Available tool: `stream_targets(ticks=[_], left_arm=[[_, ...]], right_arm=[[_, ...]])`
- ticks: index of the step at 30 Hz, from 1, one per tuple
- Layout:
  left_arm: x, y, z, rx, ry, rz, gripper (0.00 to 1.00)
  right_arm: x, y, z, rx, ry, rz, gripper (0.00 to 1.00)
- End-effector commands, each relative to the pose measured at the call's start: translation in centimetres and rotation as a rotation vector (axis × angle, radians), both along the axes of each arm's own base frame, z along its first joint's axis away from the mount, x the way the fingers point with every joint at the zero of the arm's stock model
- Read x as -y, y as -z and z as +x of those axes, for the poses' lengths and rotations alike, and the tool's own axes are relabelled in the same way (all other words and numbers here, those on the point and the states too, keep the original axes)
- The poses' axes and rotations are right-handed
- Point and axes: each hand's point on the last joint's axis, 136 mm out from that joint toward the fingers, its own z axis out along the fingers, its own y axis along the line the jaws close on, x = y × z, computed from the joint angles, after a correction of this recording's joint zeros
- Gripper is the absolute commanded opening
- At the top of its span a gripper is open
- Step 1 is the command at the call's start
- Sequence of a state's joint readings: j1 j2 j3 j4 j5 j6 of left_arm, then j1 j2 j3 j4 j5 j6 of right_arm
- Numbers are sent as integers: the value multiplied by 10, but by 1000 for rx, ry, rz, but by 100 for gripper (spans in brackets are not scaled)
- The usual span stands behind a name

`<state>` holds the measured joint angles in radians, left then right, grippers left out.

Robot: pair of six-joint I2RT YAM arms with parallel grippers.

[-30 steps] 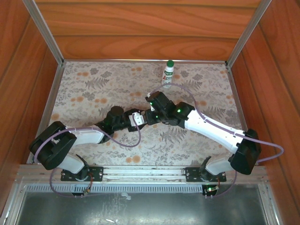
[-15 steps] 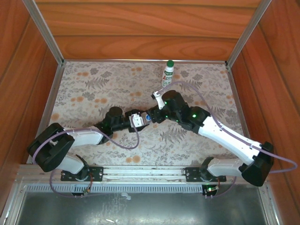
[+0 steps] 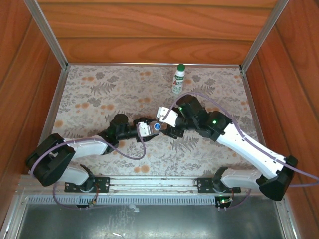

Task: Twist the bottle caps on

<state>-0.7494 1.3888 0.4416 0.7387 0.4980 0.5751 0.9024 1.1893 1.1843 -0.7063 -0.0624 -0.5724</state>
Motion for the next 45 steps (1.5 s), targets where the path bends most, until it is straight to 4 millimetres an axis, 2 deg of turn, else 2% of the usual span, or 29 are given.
stream_targets(ticks=[1,6,14,24,29,33,38,45], left_arm=[[2,-3,-10,-11,43,-15,65],[2,1,-9,-25,39,-7,65],[2,2,-11,-28,44,-2,65],[1,6,-9,-22,38,11,65],[1,10,-5,-17,22,26,65],[0,14,3,-10,-16,43,65],[1,18,10,-16,-36,55,65],[1,17,12,-14,-45,55,65]], right_arm=[[-1,8,-11,-1,-118,-83,71],[-14,13,-10,-41,-140,-99,54],[-25,26,-9,-54,-168,-122,49],[-27,34,-2,-48,-149,-144,27],[-31,30,-5,-76,-139,-110,23],[-37,23,-1,-150,-26,-42,20],[-41,27,2,-252,104,12,18],[-36,30,23,-323,390,102,5]])
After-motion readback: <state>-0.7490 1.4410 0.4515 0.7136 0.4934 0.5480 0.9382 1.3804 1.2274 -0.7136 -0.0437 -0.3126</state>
